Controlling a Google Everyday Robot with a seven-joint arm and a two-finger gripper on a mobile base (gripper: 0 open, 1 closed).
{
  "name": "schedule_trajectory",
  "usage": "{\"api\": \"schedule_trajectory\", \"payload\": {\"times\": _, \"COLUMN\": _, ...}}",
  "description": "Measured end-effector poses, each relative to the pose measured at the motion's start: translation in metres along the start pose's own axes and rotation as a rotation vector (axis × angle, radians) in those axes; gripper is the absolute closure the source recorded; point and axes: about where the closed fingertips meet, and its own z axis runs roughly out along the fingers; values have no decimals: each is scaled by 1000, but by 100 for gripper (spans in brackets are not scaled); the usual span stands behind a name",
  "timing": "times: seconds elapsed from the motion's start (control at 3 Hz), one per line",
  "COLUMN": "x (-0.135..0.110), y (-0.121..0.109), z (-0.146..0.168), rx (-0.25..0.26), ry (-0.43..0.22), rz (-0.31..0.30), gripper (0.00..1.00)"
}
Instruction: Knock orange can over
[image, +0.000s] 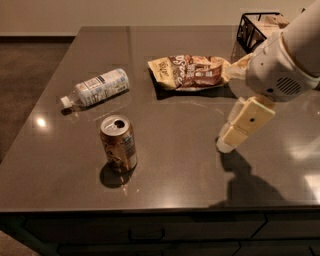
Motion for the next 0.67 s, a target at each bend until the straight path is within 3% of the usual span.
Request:
{"api": "schedule_trajectory", "payload": {"times": 0.33, "x": -24, "y": 19, "z": 24, "rx": -44, "ry": -96, "rz": -3, "gripper": 0}}
{"api": "schedule_trajectory", "payload": {"times": 0.67, "x": -24, "y": 19, "z": 24, "rx": -44, "ry": -96, "rz": -3, "gripper": 0}}
